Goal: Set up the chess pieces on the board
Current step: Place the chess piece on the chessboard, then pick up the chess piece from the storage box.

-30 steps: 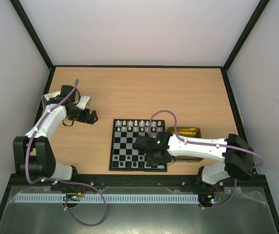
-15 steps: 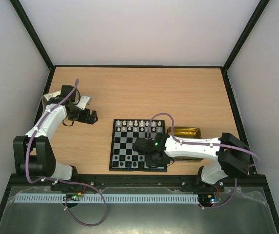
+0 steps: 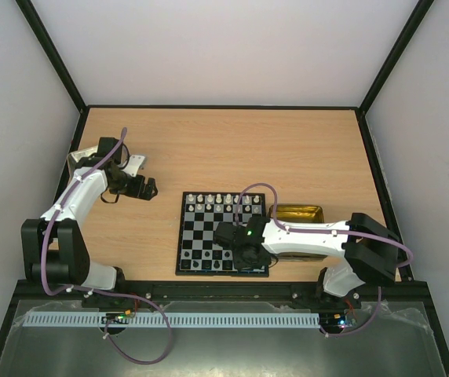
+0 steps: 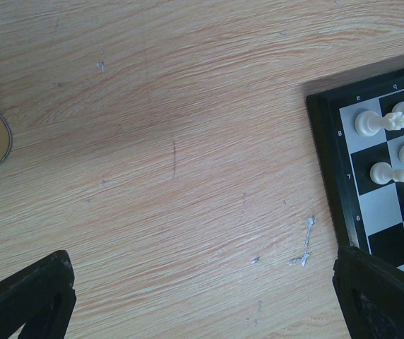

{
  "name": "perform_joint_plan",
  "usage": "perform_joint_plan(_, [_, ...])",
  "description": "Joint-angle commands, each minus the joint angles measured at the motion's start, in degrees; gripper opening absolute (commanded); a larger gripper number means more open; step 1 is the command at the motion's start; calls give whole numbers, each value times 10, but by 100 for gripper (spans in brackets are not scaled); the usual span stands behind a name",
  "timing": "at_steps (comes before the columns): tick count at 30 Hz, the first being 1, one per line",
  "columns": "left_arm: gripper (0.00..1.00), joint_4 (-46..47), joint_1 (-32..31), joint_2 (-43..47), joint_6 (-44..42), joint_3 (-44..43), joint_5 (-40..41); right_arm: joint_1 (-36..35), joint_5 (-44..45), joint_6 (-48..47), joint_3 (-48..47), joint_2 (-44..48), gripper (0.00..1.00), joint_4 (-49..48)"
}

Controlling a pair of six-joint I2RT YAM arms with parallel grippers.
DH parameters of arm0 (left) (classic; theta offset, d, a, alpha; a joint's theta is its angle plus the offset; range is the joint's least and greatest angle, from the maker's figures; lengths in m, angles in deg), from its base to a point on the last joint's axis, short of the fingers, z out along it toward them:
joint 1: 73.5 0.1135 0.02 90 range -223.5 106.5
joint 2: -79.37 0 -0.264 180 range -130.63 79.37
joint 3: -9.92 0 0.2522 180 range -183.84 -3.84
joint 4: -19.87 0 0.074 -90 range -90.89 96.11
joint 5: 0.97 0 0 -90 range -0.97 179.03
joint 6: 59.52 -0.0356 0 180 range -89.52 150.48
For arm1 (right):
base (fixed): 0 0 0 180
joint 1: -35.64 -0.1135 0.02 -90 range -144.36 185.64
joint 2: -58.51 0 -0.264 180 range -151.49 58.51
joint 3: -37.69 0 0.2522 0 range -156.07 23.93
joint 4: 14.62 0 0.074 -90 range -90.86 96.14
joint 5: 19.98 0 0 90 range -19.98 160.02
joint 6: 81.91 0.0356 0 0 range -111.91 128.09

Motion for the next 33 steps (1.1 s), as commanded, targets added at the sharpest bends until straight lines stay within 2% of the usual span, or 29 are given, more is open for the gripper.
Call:
perform_joint_plan(1, [99, -2, -3, -9, 3, 5, 2, -4, 13, 1, -2, -6, 11, 2])
perform_joint_plan(8, [99, -2, -3, -10, 3, 5, 1, -4, 17, -1, -13, -7, 18, 12])
perform_joint_plan(20, [99, -1, -3, -10, 2, 6, 0, -4, 36, 4, -39, 6, 19, 45])
perform_joint_plan(25, [99, -1, -3, -7, 2, 5, 0, 2, 74, 12, -61, 22, 20, 93])
perform_joint_plan(29, [99, -1, -3, -7, 1, 5, 0, 53, 88, -4, -72, 46, 21, 119])
perform_joint_plan(33, [99, -1, -3, -6, 2, 5, 0, 152, 107, -27, -56, 91, 23, 135])
